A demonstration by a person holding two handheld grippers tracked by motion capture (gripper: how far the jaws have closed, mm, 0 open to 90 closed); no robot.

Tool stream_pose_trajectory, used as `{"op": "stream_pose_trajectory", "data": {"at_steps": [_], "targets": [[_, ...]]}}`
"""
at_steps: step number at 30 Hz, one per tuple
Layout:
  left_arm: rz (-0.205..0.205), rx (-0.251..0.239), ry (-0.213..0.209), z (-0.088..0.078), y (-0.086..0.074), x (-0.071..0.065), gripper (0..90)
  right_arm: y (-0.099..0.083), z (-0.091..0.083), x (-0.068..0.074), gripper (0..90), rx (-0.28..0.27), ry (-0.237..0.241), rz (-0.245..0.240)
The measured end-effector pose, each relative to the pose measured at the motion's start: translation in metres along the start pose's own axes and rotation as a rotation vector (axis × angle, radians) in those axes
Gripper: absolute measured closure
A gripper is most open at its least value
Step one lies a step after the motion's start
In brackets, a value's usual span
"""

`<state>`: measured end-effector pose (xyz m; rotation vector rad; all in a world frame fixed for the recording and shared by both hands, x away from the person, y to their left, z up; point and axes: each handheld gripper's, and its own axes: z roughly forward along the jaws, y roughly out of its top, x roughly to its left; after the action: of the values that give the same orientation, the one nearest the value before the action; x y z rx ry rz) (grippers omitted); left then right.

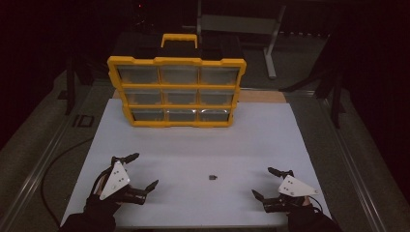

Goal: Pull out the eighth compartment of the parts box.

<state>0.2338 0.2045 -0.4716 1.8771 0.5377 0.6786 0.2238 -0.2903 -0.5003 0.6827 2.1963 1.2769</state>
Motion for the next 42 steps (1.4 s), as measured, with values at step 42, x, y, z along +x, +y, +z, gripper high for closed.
{"op": "stream_pose_trajectory", "data": {"at_steps": [42], "targets": [[0.205,0.051,-0.115,0.058,0.062,-0.004,0.0,0.001,-0.001,0.001,8.3,-0.005,0.004,-0.008]]}}
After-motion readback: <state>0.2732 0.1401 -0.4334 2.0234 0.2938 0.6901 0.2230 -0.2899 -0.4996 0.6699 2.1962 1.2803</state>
